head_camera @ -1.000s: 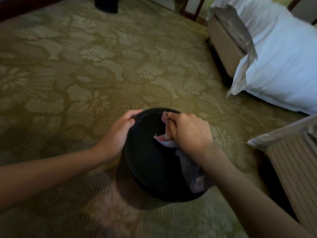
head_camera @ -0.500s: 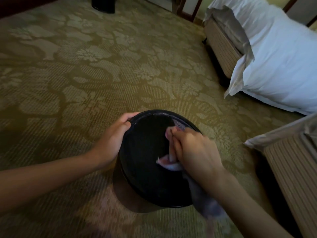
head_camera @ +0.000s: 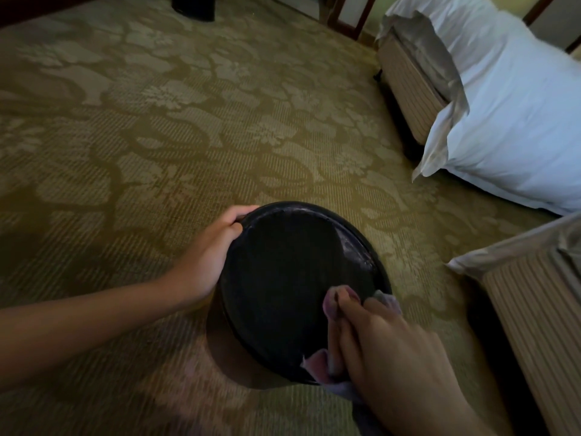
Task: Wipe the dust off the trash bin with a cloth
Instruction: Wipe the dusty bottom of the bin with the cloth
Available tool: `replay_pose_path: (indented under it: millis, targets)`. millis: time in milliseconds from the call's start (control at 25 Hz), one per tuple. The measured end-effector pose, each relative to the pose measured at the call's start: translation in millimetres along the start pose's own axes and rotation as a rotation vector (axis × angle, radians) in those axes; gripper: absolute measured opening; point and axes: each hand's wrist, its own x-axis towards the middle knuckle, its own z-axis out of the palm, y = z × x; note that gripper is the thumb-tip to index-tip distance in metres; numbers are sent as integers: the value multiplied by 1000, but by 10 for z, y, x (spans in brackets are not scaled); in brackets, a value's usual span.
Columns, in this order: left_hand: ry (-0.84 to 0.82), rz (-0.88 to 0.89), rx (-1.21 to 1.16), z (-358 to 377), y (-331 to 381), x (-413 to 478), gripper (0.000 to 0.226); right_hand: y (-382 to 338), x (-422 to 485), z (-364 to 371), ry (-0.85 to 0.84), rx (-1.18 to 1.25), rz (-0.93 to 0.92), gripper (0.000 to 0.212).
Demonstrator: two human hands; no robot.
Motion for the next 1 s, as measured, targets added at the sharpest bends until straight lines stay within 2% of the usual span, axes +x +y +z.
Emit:
replay_pose_path:
  millis: [80,160,240,360,440,520,600,680,760,840,920,1000]
  targets:
    - [4,-12,0,26,5,7,45,9,-8,22,-3,21,33,49]
    - [9,-19,-21,29,16,12,44,17,207,20,12,13,39,66]
    - [7,-23,-34,35,42,24,43,97,541,63,107,4,39,80]
    - [9,-26,-55,42,58,39,32,260,890,124,64,-35,111,89]
    - [-1,-33,-42,30,47,3,37,267,804,88,56,-72,84,95]
    - [-7,-13,-27,29,46,-39,36,264,499,49,61,-81,55,90]
    - [-8,-15,-9,29,54,-46,42,251,138,26,8,-66,68,74]
    - [-7,-14,-26,36,59,-44,37,291,-77,47,-13,-33,103,57]
    - [-21,-5,-40,47,59,-36,38,307,-114,33,-42,-13,123,53]
    - [-27,-10,-44,43,49,-23,39,307,10,14,-46,-18,96,69]
    - [-16,-33,-52,30,28,10,39,338,188,20,17,-51,43,87]
    - [-16,-28,-49,13,-1,35,39,398,423,65,72,-123,-2,93]
